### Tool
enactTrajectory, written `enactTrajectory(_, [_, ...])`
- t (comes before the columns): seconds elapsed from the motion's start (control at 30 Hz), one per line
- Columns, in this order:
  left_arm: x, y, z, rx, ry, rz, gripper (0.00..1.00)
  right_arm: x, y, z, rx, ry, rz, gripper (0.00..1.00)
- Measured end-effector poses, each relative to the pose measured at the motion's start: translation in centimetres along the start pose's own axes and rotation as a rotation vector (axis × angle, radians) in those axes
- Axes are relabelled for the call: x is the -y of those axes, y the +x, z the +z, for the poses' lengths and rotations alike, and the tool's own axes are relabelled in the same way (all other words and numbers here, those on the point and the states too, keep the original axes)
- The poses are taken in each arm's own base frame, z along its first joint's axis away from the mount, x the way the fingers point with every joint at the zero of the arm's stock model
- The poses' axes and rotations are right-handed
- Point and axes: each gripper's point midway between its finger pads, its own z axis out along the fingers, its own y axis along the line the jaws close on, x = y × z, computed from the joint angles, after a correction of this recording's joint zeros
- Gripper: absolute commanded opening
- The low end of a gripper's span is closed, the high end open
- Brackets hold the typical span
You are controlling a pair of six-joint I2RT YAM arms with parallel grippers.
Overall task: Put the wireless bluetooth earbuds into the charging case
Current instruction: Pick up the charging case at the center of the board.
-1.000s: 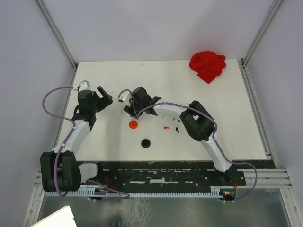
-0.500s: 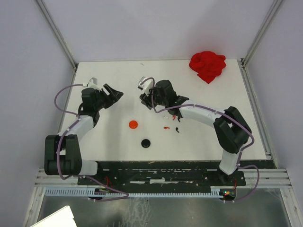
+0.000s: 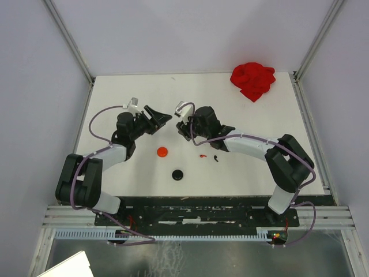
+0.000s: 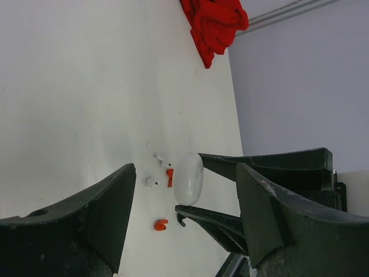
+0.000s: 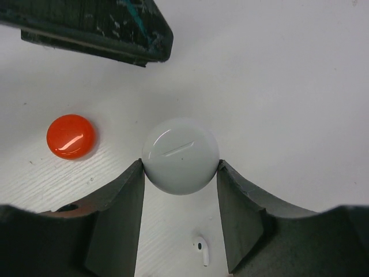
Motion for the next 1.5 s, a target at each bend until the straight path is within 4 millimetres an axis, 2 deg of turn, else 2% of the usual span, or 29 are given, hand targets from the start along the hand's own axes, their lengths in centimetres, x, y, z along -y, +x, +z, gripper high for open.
enactTrajectory(0.13, [0.8, 1.4, 0.3, -0.012, 0.052, -0.03, 0.73, 0.1, -0.3, -0.5, 0.017, -0.001, 0.015, 0.21])
enactTrajectory(0.37, [0.9, 2.8, 0.4, -0.032, 0.094, -0.055, 0.73, 0.9, -1.5, -1.4, 0.065, -0.018, 0.06, 0.21])
enactTrajectory(0.73, [2.5, 2.6, 0.5, -0.009, 0.174, -0.024, 0.7, 0.5, -1.7, -1.6, 0.08, -0.074, 0.106, 0.21])
enactTrajectory(0.97, [2.9, 3.8, 0.8, -0.04, 0.2, -0.019, 0.66, 0.0, -1.8, -1.7, 0.084, -0.099, 0.117, 0.21])
enactTrajectory(1.5, [3.3, 4.6, 1.2, -0.058, 0.226, -0.032, 0.47, -0.3, -1.9, -1.7, 0.086, -0.114, 0.119, 0.2])
